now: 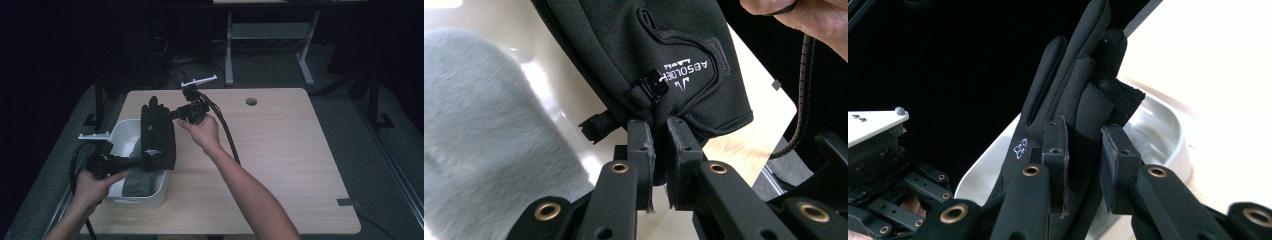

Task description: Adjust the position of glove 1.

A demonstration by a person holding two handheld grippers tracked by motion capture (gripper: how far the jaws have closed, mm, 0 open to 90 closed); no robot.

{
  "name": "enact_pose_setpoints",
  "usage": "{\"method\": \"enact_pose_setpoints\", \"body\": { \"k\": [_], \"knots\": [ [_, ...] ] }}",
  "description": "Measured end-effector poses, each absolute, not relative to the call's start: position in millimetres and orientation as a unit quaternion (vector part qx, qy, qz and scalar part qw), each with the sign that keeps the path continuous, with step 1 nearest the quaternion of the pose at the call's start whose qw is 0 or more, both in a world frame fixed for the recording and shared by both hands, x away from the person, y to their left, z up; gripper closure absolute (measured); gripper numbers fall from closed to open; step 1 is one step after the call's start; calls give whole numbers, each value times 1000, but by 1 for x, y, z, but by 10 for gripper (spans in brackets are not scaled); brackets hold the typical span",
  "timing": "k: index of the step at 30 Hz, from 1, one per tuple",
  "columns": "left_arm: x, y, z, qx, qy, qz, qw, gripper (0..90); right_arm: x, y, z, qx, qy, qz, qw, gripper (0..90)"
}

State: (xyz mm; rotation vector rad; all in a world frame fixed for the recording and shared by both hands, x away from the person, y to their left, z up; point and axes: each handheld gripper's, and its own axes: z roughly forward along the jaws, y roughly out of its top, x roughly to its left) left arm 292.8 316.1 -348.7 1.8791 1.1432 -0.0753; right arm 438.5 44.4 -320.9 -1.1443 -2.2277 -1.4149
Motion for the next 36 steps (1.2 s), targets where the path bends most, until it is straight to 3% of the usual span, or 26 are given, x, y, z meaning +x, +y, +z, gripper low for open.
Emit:
{"method": "enact_pose_setpoints", "body": {
  "k": [36],
  "knots": [
    [276,373,-369,752,501,-46,426,828,436,107,-355,-382,-779,-468,166,751]
  ]
}}
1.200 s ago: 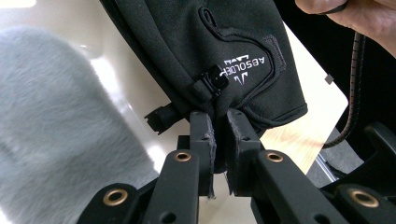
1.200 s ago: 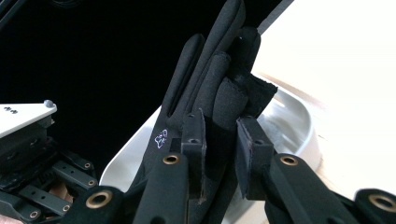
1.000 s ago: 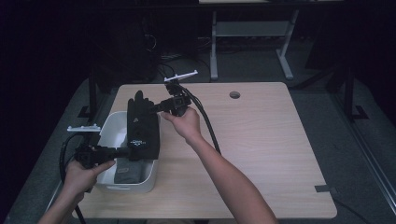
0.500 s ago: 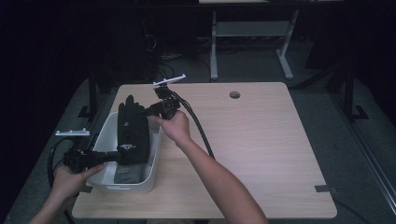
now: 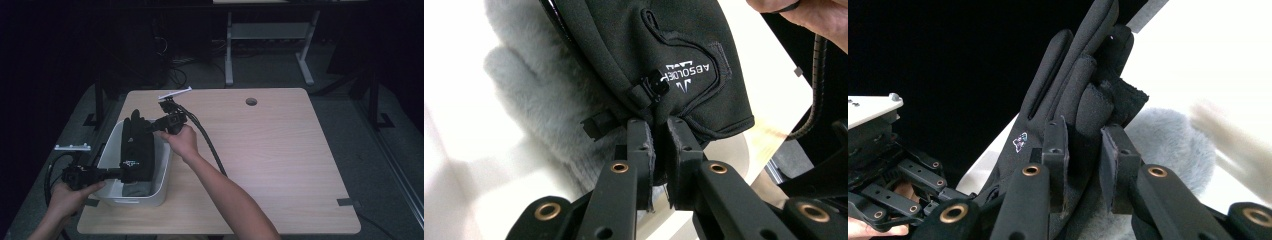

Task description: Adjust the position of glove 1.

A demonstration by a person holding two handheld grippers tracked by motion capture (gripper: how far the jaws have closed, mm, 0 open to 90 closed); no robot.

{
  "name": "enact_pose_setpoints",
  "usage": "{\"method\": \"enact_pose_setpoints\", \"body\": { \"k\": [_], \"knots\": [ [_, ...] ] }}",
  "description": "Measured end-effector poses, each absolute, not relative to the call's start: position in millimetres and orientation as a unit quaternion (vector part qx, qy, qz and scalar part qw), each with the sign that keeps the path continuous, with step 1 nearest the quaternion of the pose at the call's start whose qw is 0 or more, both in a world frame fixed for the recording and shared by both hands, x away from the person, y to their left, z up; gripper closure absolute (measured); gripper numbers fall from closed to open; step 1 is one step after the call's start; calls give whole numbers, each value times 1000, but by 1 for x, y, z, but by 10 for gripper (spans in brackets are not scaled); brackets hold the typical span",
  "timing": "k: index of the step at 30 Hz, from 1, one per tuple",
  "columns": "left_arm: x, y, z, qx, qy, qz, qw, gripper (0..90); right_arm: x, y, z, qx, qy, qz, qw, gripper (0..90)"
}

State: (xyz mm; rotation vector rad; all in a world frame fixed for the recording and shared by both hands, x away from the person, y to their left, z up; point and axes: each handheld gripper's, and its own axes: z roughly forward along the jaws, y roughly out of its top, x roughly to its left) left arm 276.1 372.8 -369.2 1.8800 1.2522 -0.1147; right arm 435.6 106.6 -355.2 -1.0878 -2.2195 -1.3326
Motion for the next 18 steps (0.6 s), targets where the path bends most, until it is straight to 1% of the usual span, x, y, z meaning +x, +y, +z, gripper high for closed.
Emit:
{"method": "enact_pose_setpoints", "body": {
  "k": [5,18],
  "knots": [
    [274,376,-374,754,502,-53,420,828,434,111,-364,-382,-784,-458,173,750],
    [272,380,-382,758,503,-74,408,822,429,116,-377,-383,-793,-441,174,747]
  ]
}}
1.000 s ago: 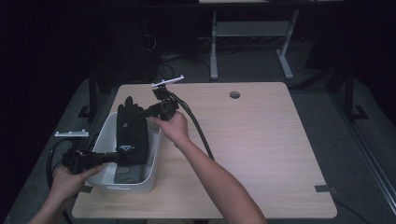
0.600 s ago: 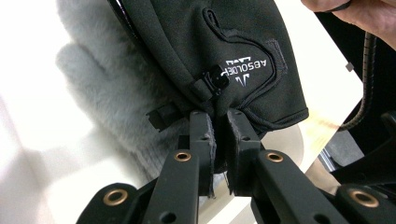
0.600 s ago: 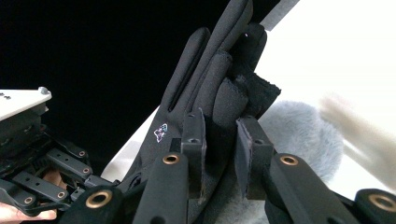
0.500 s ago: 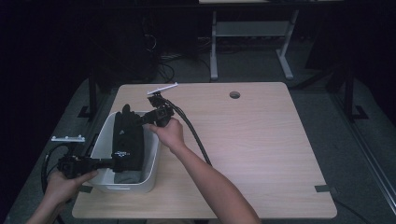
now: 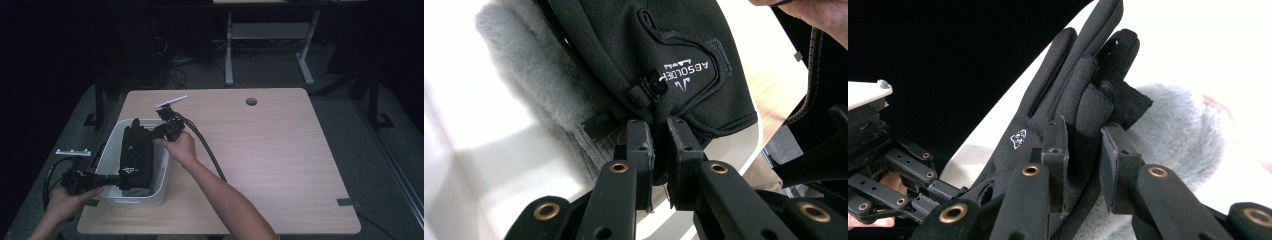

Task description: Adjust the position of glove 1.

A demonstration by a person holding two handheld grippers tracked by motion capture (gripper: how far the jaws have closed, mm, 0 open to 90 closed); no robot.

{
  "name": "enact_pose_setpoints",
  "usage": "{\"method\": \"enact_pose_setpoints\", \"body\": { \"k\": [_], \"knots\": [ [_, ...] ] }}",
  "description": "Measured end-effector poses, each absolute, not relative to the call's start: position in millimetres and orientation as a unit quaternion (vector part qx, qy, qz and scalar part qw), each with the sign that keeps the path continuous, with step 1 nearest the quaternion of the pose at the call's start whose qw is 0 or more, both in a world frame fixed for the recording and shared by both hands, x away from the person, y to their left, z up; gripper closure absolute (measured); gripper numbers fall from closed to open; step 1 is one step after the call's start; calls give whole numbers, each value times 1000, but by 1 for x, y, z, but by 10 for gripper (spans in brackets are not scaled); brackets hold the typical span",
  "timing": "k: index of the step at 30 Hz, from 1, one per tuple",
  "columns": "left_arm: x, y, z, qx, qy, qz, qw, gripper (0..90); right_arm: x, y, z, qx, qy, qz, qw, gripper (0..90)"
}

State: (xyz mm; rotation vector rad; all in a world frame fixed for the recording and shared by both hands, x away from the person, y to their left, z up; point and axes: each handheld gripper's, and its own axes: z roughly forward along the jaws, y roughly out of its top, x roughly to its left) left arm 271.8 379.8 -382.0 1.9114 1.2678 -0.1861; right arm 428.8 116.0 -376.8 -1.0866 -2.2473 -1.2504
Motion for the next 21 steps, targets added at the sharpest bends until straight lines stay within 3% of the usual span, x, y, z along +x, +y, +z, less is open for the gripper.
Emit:
{"method": "enact_pose_setpoints", "body": {
  "k": [14,21],
  "knots": [
    [272,384,-388,755,511,-81,403,792,431,120,-386,-390,-798,-425,175,720],
    [272,389,-385,748,520,-70,407,659,435,115,-384,-397,-796,-425,169,655]
  ]
}}
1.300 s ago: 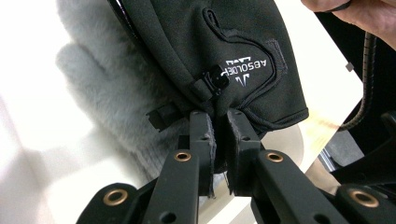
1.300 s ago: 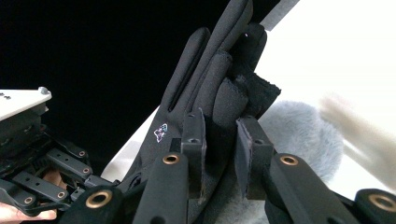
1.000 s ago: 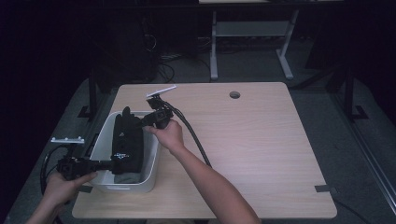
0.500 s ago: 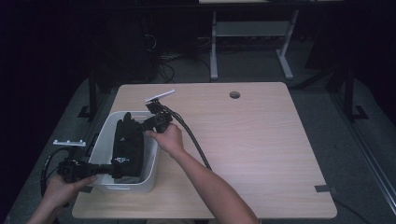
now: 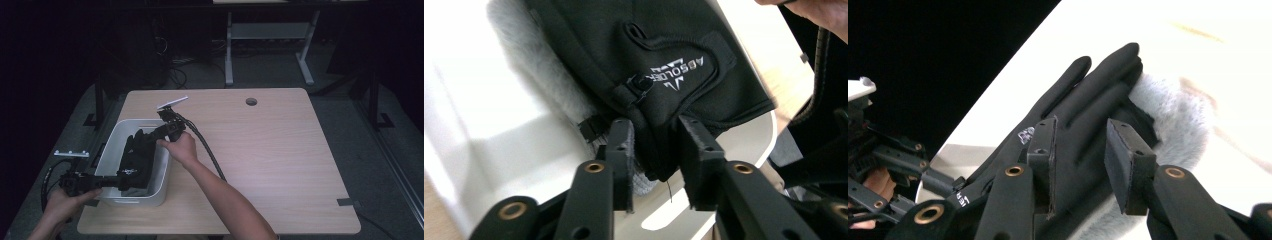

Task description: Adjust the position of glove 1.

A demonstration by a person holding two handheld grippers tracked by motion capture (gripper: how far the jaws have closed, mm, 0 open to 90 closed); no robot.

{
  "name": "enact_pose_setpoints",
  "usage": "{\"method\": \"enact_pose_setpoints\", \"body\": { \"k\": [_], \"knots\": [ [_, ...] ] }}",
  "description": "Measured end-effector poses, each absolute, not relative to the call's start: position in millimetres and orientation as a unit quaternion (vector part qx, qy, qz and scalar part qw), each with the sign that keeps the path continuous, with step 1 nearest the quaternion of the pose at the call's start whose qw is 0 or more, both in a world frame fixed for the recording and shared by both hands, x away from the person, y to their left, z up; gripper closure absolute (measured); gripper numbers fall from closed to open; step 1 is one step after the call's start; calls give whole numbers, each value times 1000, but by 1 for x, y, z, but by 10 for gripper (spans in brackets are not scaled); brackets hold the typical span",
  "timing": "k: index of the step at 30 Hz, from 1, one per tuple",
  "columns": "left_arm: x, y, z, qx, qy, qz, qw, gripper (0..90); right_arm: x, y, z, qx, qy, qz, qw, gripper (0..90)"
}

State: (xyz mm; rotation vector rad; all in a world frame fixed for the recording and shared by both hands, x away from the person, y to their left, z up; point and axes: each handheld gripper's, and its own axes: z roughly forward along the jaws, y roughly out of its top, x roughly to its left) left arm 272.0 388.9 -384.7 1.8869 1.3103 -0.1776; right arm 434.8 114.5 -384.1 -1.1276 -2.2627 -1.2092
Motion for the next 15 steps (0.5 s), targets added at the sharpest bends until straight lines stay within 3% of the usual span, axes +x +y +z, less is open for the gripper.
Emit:
{"method": "enact_pose_setpoints", "body": {
  "k": [15],
  "knots": [
    [275,388,-369,748,515,-47,416,636,436,97,-371,-394,-789,-443,161,620]
  ]
}}
